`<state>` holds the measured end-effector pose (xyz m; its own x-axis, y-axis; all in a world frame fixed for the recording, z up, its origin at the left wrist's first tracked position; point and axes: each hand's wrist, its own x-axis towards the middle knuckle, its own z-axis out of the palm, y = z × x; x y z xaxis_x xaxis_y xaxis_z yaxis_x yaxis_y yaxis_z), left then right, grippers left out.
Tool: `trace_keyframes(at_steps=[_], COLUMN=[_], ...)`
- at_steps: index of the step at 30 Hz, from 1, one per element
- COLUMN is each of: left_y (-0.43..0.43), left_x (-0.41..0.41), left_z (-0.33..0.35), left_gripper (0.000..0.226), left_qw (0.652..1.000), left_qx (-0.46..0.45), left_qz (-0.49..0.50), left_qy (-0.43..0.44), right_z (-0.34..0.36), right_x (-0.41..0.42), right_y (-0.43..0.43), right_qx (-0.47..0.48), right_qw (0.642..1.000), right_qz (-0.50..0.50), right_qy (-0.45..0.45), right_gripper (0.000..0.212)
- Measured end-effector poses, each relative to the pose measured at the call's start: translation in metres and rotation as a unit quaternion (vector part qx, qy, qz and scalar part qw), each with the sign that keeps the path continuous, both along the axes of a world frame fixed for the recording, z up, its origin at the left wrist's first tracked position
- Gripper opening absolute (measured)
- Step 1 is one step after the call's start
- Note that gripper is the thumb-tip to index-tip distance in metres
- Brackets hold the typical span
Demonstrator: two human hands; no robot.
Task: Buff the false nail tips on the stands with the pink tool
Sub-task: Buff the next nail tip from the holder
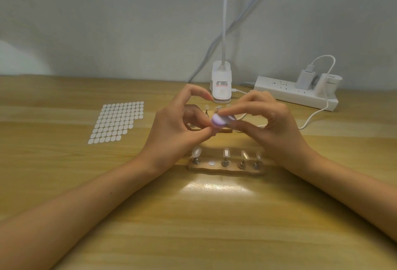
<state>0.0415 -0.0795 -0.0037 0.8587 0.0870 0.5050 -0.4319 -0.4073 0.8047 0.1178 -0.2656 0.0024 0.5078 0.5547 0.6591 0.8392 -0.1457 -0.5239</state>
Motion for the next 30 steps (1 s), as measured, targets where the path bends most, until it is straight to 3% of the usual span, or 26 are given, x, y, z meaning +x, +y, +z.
trace_keyframes(at_steps=[12, 15, 20, 23, 27, 30], left_y=[-0.002, -0.002, -0.003, -0.002, -0.002, -0.002], left_x=[-0.003, -0.003, -0.004, -0.003, -0.003, -0.002], left_z=[0.0, 0.0, 0.001, 0.0, -0.001, -0.001], left_gripper=[0.06, 0.065, 0.063, 0.063, 0.062, 0.062], left_qw=[1.0, 1.0, 1.0, 1.0, 1.0, 1.0], left_qx=[0.01, 0.015, 0.005, 0.011, 0.004, 0.007], left_qz=[-0.005, -0.003, -0.006, -0.002, -0.006, -0.003], left_qy=[-0.009, -0.006, -0.009, -0.008, -0.014, -0.016], right_z=[0.0, 0.002, 0.0, 0.003, 0.001, 0.002], right_x=[-0.004, 0.0, -0.008, 0.0, -0.008, -0.003], right_y=[0.002, 0.0, 0.004, 0.0, 0.004, 0.001], right_qx=[-0.004, -0.012, -0.01, -0.011, -0.007, -0.01], right_qw=[1.0, 1.0, 1.0, 1.0, 1.0, 1.0], right_qz=[0.025, -0.015, 0.024, -0.022, 0.022, -0.017], right_qy=[-0.005, 0.007, -0.017, 0.015, -0.005, 0.019], right_gripper=[0.023, 0.022, 0.022, 0.022, 0.021, 0.023])
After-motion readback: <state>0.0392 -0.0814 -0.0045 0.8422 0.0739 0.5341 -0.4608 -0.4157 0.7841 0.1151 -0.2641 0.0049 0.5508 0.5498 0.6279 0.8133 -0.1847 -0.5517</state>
